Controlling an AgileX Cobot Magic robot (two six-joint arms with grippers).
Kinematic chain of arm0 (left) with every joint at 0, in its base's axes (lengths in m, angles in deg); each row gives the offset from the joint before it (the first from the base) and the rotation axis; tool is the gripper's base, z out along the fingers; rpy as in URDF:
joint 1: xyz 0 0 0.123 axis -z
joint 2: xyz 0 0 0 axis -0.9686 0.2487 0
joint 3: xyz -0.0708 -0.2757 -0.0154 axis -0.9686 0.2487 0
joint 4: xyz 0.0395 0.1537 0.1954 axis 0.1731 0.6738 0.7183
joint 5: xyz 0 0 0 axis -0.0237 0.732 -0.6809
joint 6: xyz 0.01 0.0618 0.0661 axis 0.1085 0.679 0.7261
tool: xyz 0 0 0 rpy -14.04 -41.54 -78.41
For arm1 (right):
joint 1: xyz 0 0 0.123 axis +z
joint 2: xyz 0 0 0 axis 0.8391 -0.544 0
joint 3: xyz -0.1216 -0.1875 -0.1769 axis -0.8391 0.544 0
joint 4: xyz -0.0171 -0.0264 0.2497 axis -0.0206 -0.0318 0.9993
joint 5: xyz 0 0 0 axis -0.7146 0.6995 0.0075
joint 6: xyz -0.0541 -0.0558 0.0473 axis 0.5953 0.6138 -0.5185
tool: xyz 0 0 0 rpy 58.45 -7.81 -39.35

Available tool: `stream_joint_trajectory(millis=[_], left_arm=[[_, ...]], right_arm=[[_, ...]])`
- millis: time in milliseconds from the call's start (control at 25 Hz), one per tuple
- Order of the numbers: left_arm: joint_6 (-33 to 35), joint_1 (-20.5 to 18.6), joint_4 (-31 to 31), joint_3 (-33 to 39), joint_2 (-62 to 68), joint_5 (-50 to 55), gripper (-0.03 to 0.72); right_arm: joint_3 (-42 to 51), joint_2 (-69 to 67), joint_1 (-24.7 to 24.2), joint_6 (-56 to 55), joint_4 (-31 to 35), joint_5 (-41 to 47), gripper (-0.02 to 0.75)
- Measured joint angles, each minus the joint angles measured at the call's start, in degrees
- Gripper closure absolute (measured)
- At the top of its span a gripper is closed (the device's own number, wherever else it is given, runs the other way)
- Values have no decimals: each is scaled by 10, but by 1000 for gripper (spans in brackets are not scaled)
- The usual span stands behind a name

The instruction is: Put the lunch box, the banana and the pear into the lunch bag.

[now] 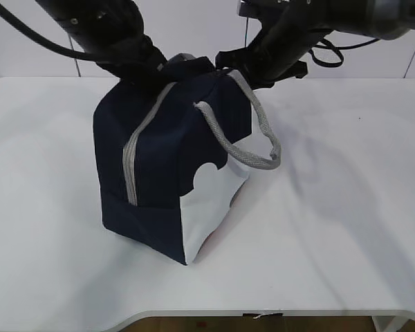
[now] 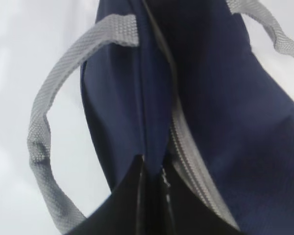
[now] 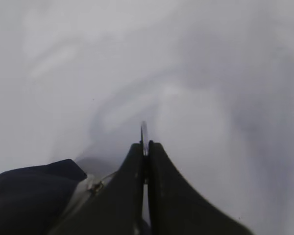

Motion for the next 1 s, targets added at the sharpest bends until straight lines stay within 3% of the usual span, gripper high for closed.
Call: stream_joint_trajectory(millis=[800,1000], left_arm=[[0,0,14,2,2,2,686],[0,0,21,2,2,3,686]], right_arm=[[-6,-23,-2,0,35,24,726],[-32,-28,-6,0,19,48,596]])
